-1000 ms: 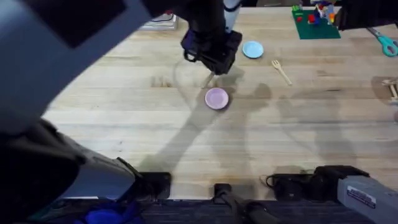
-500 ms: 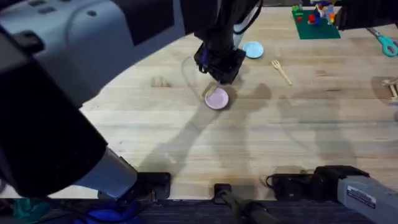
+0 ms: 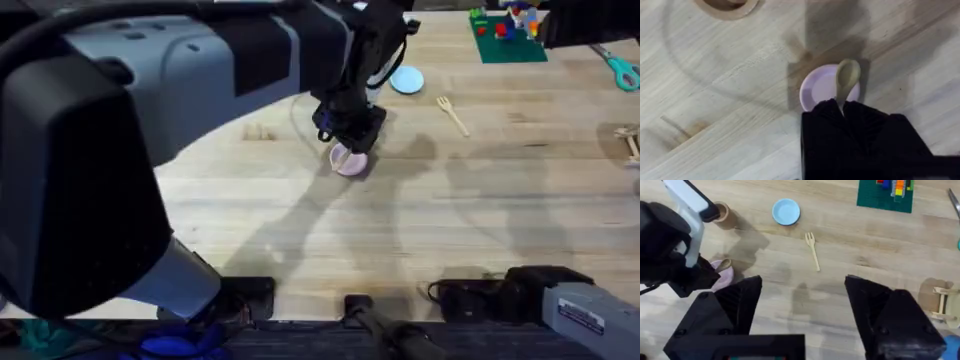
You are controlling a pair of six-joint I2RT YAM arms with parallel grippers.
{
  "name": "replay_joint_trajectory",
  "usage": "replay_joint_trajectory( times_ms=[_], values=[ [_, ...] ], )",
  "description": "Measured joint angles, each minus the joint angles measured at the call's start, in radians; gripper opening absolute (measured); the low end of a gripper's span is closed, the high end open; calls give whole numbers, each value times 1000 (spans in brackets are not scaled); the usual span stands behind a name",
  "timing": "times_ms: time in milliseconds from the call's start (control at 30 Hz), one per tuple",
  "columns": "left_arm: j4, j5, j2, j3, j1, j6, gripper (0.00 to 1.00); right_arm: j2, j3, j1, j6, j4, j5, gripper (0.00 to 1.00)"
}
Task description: Pick up a utensil and set it on the pink plate, then put the other utensil in the container.
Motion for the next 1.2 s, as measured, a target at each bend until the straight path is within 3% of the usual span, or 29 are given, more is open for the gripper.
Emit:
replay_joint_trajectory(
  times_ms=[600,800,1200],
  values=[
    [37,27,59,-43,0,0,46,0,0,0,0,0,0,996],
    [38,27,60,-43,0,0,204,0,0,0,0,0,0,996],
    [37,27,60,-43,0,0,273,0,0,0,0,0,0,996]
  ],
)
